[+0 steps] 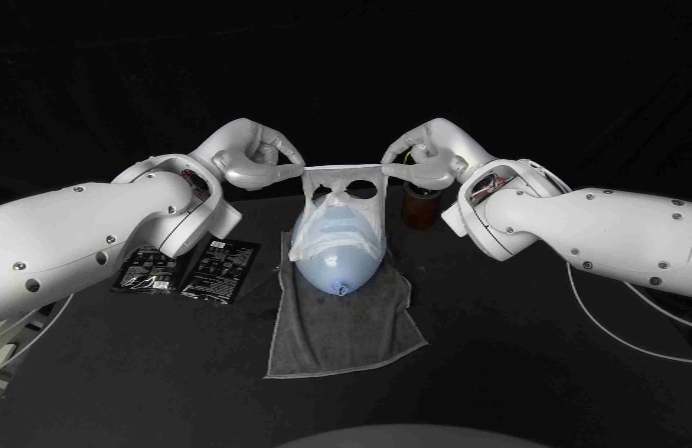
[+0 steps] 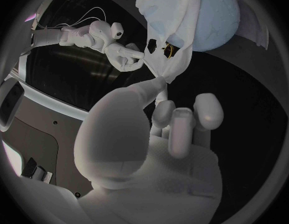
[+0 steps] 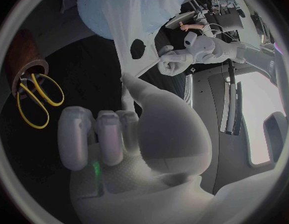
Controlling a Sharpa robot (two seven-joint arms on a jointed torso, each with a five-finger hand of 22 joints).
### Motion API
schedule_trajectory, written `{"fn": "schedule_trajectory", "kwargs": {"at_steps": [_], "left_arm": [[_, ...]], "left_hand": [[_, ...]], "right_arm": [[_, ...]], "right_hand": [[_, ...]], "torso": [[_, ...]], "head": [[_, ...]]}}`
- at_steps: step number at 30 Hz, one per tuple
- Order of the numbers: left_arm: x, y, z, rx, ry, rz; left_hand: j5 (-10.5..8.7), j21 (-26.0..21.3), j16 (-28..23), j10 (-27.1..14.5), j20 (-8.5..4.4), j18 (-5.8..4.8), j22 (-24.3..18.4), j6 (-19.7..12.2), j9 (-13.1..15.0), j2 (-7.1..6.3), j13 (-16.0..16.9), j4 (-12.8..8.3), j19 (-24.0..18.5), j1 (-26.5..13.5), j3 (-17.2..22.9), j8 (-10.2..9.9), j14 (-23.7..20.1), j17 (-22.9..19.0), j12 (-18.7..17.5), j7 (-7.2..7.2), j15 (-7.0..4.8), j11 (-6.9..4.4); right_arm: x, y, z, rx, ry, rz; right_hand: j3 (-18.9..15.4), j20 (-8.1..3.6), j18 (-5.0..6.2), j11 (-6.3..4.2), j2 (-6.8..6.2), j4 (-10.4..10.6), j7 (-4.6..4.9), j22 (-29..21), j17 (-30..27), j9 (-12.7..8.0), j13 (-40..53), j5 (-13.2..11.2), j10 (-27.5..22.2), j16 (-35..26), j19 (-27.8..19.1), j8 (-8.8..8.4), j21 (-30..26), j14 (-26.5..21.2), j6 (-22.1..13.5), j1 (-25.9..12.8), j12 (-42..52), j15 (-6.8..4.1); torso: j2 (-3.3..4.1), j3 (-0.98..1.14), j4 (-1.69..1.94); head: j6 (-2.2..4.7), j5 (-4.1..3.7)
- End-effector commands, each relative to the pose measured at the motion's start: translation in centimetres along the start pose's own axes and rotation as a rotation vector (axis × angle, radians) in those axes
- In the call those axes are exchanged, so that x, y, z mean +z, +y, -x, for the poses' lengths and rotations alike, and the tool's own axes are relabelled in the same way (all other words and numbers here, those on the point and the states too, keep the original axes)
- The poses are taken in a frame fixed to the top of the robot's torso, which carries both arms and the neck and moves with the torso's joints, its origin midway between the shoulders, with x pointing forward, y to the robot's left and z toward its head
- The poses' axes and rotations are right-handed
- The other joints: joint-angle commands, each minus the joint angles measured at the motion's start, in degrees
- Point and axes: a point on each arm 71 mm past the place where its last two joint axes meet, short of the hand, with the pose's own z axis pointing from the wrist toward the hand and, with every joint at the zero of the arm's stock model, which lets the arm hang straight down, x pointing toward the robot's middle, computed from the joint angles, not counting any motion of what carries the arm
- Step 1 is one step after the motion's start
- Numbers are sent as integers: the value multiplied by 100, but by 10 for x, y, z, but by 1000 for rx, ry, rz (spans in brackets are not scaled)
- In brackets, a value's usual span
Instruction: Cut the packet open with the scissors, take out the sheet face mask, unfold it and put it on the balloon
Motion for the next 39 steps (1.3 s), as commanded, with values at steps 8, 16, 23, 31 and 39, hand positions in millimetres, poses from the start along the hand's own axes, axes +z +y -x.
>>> {"fn": "schedule_trajectory", "kwargs": {"at_steps": [8, 16, 23, 31, 39], "left_arm": [[7, -10, 11, 38, -26, -19], [7, -13, 16, 53, -30, -24], [8, -13, 19, 71, -21, -17], [13, -8, 19, 78, 12, 24], [20, 2, 10, -3, 81, 128]], "left_hand": [[26, 46, 28, 40, 5, -119, 26, -16, 450, 72, 17, 3, 51, 9, 40, 25, 230, 263, 33, 38, -25, 4], [26, 49, 29, 42, 5, -120, 30, -19, 454, 73, 21, 1, 54, 9, 46, 28, 231, 267, 35, 39, -25, 4], [26, 53, 29, 38, 4, -121, 35, -25, 462, 69, 15, -6, 59, 7, 55, 35, 232, 268, 32, 40, -25, 5], [26, 44, 24, 27, 5, -118, 21, -28, 468, 68, -4, -6, 48, 1, 60, 39, 227, 247, 22, 41, -24, 6], [39, -641, -340, -1838, 100, 94, -960, -747, 461, 196, -2601, 284, -806, -289, 137, -165, -197, -836, -1950, 240, 131, 188]], "right_arm": [[2, 1, 6, -17, -51, 4], [3, -1, 7, -19, -60, 1], [6, -1, 6, -21, -57, -2], [12, -3, 1, -28, -32, -22], [14, -4, -1, -32, -10, -34]], "right_hand": [[36, -50, -62, -46, 18, -6, 14, 1314, 1506, 18, 1510, 37, 597, 20, 336, 31, 43, 600, 46, -47, 31, -45], [40, -50, -61, -46, 18, -9, 14, 1313, 1506, 20, 1510, 37, 597, 20, 336, 34, 42, 600, 46, -47, 31, -45], [47, -51, -58, -45, 16, -14, 15, 1309, 1506, 23, 1510, 37, 597, 20, 330, 40, 28, 600, 45, -51, 31, -44], [50, -51, -55, -44, 16, -15, 16, 1305, 1506, 24, 1510, 37, 597, 20, 324, 42, 14, 600, 44, -54, 31, -43], [53, -51, -51, -43, 15, -15, 17, 1300, 1506, 26, 1510, 37, 597, 20, 317, 45, -3, 600, 41, -59, 31, -42]], "torso": [[-4, 0, 1], [-7, -3, 6], [-5, -5, 6], [-2, -2, 3], [-6, 0, 6]], "head": [[-17, 3], [-24, -4], [-18, -5], [11, 10], [11, 23]]}}
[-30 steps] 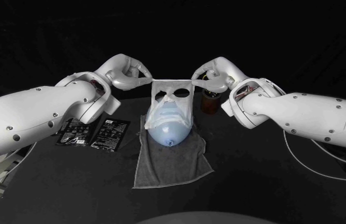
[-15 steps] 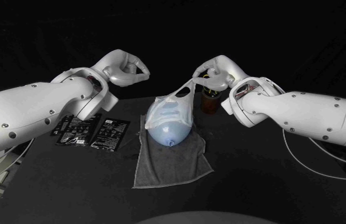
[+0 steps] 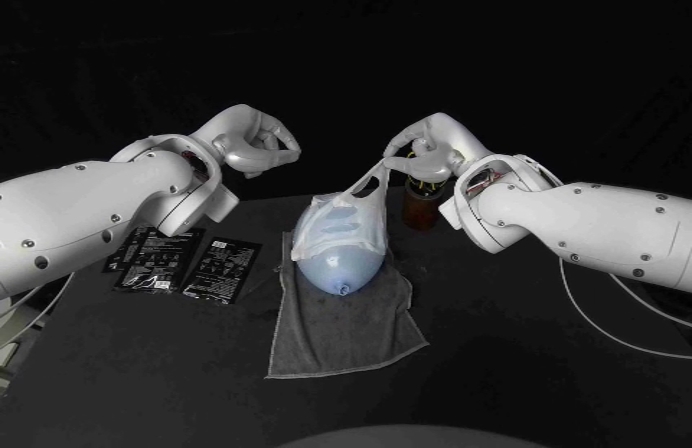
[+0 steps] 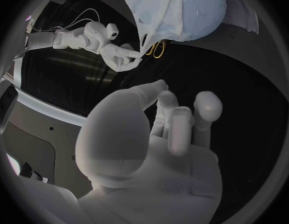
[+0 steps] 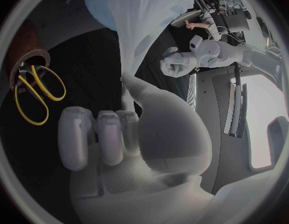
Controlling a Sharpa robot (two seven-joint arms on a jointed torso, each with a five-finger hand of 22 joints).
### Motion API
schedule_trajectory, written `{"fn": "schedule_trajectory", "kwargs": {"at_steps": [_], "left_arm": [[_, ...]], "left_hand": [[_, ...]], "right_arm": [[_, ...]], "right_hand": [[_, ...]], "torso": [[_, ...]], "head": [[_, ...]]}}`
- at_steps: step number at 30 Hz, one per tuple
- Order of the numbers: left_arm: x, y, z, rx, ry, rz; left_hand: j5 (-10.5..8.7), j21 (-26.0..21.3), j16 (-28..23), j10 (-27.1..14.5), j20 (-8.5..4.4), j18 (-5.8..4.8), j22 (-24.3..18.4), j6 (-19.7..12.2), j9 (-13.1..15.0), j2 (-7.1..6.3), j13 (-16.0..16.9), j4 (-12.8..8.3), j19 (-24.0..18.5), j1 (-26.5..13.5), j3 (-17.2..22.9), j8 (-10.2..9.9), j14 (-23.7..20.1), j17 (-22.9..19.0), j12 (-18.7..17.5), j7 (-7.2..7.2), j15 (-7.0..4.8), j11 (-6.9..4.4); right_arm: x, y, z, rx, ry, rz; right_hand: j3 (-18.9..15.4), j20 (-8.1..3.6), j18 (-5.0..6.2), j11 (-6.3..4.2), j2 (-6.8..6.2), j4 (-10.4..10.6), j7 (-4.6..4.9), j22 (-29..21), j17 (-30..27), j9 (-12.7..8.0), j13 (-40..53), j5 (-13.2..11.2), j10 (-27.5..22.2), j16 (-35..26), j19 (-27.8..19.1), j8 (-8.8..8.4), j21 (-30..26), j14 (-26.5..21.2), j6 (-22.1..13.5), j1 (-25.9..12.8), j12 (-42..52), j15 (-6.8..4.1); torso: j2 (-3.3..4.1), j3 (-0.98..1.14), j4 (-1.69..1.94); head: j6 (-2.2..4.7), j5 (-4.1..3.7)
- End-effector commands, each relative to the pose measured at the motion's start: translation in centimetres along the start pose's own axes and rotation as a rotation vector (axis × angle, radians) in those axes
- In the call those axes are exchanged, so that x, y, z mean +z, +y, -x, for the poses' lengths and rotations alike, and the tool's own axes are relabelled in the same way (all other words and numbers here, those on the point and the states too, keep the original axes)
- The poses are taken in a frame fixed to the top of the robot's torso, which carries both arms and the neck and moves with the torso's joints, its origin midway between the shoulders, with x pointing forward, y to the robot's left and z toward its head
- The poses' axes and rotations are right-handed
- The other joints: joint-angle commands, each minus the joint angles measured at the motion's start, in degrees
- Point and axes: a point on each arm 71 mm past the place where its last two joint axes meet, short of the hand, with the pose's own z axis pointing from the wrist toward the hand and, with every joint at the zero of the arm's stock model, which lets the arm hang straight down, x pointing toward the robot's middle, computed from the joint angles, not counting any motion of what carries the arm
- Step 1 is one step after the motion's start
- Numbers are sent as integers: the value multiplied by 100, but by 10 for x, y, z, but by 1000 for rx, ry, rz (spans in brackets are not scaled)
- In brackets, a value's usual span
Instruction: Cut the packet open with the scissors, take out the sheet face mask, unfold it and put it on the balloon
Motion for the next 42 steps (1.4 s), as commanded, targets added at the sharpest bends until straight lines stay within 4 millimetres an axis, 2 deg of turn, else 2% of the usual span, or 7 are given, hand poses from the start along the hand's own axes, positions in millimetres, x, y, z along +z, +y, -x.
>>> {"fn": "schedule_trajectory", "kwargs": {"at_steps": [1, 9, 14, 21, 25, 31, 42], "left_arm": [[4, 8, -11, -79, 84, 103], [9, 29, -28, -142, 131, 260], [10, 34, -38, -136, 210, 325], [11, 33, -47, -125, 280, 347], [13, 31, -49, -132, 286, 339], [15, 27, -52, -152, 290, 322], [19, 23, -57, -156, 311, 314]], "left_hand": [[2, -435, -253, -429, 101, 215, -556, -284, -129, -116, -597, 188, -484, -199, -65, -222, -254, -659, -674, 161, 130, 126], [12, -1264, -722, -675, 314, 387, -1483, -423, -310, -582, -1372, 979, -1155, -865, -884, -416, -780, -1685, -1694, 322, 328, 333], [8, -1295, -681, -422, 290, 386, -1482, -233, -352, -599, -1517, 1379, -1018, -932, -1361, -327, -736, -1655, -1734, 210, 257, 243], [14, -902, -339, -54, 187, 271, -964, -61, -382, -438, -1405, 1394, -517, -933, -1839, -202, -402, -995, -1387, 58, 128, 95], [10, -648, -123, 73, 131, 210, -660, -96, -448, -356, -1018, 1411, -289, -804, -2147, -230, -217, -567, -764, 25, 80, 38], [12, -288, 96, 715, 88, 124, -204, 17, -525, -180, 766, 1398, 20, -705, -2576, -216, 1, -21, 843, -20, 39, -5], [12, -68, 192, 1044, 64, 70, 82, 158, -578, -44, 1551, 1372, 213, -387, -2769, -201, 121, 273, 1412, -58, 9, -41]], "right_arm": [[0, 1, -2, -12, 28, -2], [-4, 3, -1, -5, 23, 4], [-6, 3, 1, -2, 17, 5], [-8, 3, 2, 0, 15, 6], [-8, 4, 2, 2, 16, 6], [-9, 4, 2, 3, 16, 6], [-10, 5, 1, 6, 17, 7]], "right_hand": [[39, -37, -51, -44, 15, 0, 5, 1298, 1506, 7, 1509, 14, 598, 21, 308, 25, -22, 588, 27, -60, 28, -31], [42, -38, -52, -43, 15, -1, 6, 1300, 1506, 9, 1509, 14, 598, 21, 309, 28, -18, 588, 25, -63, 28, -30], [42, -38, -52, -43, 15, -1, 6, 1300, 1506, 9, 1509, 14, 598, 21, 309, 28, -18, 588, 25, -63, 28, -30], [45, -38, -53, -43, 14, -3, 6, 1301, 1506, 10, 1509, 14, 598, 21, 311, 30, -13, 588, 23, -66, 28, -29], [45, -38, -53, -43, 14, -3, 6, 1301, 1506, 10, 1509, 14, 598, 21, 311, 30, -13, 588, 23, -66, 28, -29], [45, -38, -53, -43, 14, -3, 6, 1301, 1506, 10, 1509, 14, 598, 21, 311, 30, -13, 588, 23, -66, 28, -29], [54, -38, -54, -43, 13, -7, 6, 1302, 1506, 14, 1509, 14, 598, 21, 313, 38, -10, 588, 21, -73, 28, -28]], "torso": [[-1, 1, -6], [12, 1, -12], [5, -1, -9], [-4, 2, -6], [-1, 3, -9], [5, 2, -7], [2, 5, -11]], "head": [[2, 9], [19, 3], [10, 13], [0, 24], [-2, 30], [-3, 39], [-32, 37]]}}
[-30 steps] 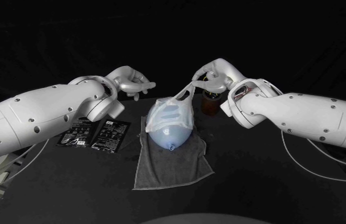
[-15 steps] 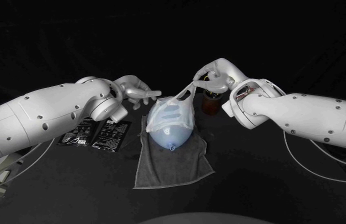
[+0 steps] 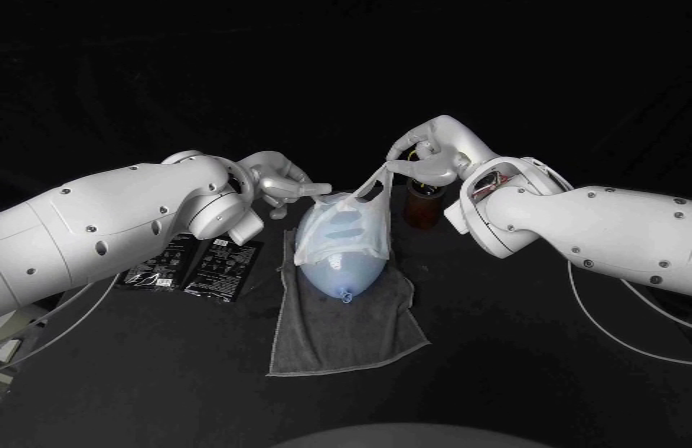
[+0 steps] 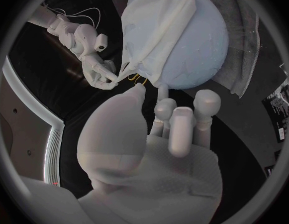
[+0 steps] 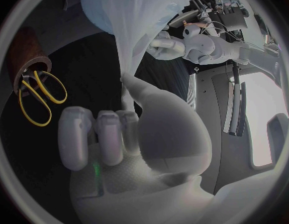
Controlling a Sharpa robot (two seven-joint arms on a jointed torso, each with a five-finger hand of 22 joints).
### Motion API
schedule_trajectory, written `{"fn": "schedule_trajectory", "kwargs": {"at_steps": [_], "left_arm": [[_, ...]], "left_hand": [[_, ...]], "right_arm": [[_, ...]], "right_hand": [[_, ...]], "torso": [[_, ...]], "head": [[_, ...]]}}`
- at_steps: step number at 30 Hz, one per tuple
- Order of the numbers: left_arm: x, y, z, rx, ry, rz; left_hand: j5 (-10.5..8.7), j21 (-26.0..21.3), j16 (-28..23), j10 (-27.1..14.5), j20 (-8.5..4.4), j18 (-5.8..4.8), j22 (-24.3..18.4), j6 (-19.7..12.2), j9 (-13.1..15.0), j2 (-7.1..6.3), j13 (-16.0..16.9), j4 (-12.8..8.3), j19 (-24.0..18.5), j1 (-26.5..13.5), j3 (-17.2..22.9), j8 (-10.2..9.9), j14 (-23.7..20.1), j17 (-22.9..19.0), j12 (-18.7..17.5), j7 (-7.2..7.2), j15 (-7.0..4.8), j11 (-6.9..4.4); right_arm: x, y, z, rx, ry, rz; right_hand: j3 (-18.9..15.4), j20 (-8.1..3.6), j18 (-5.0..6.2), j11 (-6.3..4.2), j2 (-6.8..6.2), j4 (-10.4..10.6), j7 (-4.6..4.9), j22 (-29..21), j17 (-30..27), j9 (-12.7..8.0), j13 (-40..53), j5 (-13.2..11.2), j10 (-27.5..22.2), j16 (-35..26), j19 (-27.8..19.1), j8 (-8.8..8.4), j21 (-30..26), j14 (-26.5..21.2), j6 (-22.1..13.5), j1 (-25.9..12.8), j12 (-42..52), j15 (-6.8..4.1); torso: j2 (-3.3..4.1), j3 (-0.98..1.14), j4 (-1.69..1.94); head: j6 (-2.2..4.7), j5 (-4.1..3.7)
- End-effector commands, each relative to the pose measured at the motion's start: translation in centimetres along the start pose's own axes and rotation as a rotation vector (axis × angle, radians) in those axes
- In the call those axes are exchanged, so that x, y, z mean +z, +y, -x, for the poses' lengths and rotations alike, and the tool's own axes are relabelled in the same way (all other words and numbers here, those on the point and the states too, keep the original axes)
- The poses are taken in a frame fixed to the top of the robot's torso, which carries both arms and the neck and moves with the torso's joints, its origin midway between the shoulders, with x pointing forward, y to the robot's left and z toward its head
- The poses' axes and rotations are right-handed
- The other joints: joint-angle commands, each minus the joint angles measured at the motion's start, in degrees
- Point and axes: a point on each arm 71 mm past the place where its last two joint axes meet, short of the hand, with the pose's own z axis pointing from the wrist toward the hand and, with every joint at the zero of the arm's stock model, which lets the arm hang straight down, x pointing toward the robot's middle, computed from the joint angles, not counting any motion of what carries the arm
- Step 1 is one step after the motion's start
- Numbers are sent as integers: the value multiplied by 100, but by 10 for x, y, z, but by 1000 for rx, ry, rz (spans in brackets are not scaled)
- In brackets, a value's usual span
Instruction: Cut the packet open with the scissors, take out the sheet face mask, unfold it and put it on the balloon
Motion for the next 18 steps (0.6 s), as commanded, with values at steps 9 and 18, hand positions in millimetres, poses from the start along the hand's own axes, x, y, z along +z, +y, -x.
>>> {"fn": "schedule_trajectory", "kwargs": {"at_steps": [9, 18], "left_arm": [[2, -3, -4, 18, 32, 1], [4, -4, -6, 61, 33, 13]], "left_hand": [[-10, 181, 78, 171, -14, -123, 228, 187, -23, 26, 313, -53, 185, 648, -18, 88, 143, 221, 209, -51, -59, -39], [-10, 308, 126, 333, -43, -159, 401, 282, -22, -29, 545, -116, 319, 925, -22, 119, 219, 422, 332, -95, -100, -82]], "right_arm": [[-1, 2, 1, -7, -5, 9], [-2, 2, 1, -5, -8, 9]], "right_hand": [[34, -42, -55, -43, -11, 16, -14, 1304, 1507, 6, 1507, 28, 598, 26, 333, 29, -4, 599, 38, -51, 28, -39], [42, -42, -54, -42, -11, 14, -14, 1303, 1507, 10, 1507, 28, 598, 26, 332, 36, -7, 599, 37, -59, 28, -38]], "torso": [[-2, 0, 3], [-4, -1, 6]], "head": [[-30, -20], [-65, -18]]}}
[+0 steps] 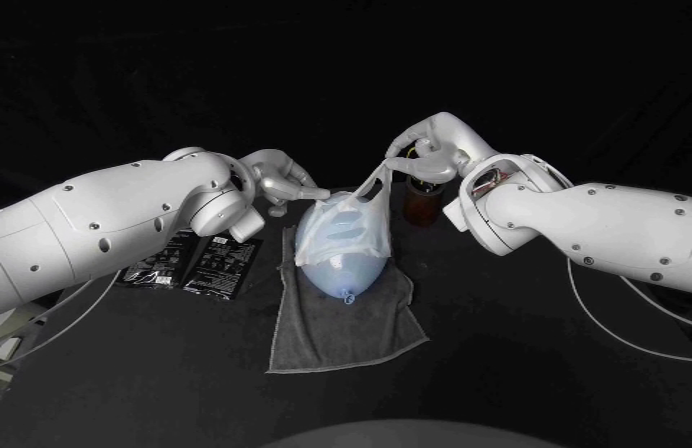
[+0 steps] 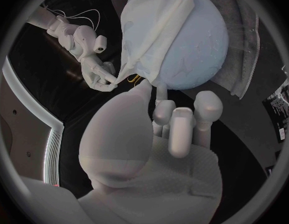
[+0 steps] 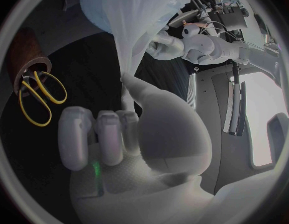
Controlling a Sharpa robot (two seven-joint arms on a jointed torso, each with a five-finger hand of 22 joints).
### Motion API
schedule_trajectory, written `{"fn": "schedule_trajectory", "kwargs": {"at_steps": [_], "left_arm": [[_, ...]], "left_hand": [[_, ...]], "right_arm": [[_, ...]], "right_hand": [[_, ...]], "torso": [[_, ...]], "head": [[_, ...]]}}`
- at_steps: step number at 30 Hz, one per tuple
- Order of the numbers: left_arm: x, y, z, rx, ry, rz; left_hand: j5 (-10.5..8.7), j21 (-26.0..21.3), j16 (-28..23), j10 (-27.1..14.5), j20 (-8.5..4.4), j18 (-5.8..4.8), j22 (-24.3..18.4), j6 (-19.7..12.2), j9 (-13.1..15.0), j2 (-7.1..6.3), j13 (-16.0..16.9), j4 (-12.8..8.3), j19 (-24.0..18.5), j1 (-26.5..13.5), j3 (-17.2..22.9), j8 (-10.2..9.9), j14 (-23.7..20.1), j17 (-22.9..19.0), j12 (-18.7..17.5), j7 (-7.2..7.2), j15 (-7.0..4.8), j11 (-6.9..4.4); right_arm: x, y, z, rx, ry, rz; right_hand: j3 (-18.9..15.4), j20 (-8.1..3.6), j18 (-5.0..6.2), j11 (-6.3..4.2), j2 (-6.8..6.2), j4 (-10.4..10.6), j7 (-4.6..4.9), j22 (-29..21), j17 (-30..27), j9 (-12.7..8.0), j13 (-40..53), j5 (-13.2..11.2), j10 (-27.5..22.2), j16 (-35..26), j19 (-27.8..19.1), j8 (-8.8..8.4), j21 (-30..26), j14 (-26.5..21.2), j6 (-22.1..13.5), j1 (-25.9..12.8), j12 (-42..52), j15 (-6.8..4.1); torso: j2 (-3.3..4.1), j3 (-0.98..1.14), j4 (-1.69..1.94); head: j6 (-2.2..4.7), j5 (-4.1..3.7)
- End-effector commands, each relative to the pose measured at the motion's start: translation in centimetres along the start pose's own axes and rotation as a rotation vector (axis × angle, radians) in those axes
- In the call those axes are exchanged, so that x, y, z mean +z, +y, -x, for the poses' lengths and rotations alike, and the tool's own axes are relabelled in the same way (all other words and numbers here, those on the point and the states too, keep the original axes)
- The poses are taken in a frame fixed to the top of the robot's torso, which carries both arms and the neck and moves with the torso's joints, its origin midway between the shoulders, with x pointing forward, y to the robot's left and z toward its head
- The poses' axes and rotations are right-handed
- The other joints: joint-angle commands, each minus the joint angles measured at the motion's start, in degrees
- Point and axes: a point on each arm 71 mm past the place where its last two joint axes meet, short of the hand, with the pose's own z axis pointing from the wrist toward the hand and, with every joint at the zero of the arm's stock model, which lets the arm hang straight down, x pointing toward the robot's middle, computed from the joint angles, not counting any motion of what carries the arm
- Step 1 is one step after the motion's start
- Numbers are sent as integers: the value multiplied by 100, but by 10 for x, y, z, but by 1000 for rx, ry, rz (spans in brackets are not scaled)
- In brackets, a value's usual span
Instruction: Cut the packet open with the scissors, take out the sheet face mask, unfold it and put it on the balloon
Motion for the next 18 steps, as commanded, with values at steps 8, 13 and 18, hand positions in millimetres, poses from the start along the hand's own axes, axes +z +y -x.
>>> {"fn": "schedule_trajectory", "kwargs": {"at_steps": [8, 13, 18], "left_arm": [[3, -2, -2, 66, 3, 28], [4, -3, -3, 82, -3, 37], [5, -5, -5, 92, -10, 38]], "left_hand": [[-11, 175, 82, 213, -37, -119, 231, 153, -15, -47, 237, 90, 208, -175, -196, 44, 292, 451, 124, -18, -64, -25], [-8, 222, 96, 267, -53, -132, 294, 201, -18, -57, 290, 31, 260, -65, -226, 49, 319, 522, 146, -58, -91, -61], [-1, 285, 111, 317, -84, -150, 381, 285, -46, 60, 336, -193, 327, 505, 68, 22, 351, 608, 140, -118, -156, -126]], "right_arm": [[-1, 2, 1, -6, -10, 9], [-2, 2, 1, -4, -8, 9], [-2, 2, 1, -4, -9, 8]], "right_hand": [[25, -43, -54, -42, -10, -1, -2, 1300, 1508, 14, 1506, 30, 598, 20, 333, 24, -6, 599, 27, -60, 20, -39], [25, -43, -54, -42, -10, -1, -2, 1300, 1508, 14, 1506, 30, 598, 20, 333, 24, -6, 599, 27, -60, 20, -39], [32, -43, -56, -42, -9, -3, -3, 1302, 1508, 17, 1506, 30, 598, 20, 336, 31, 1, 599, 26, -67, 20, -38]], "torso": [[-1, 0, -1], [0, 0, 0], [-2, -2, 0]], "head": [[-44, 14], [-57, 20], [-72, 33]]}}
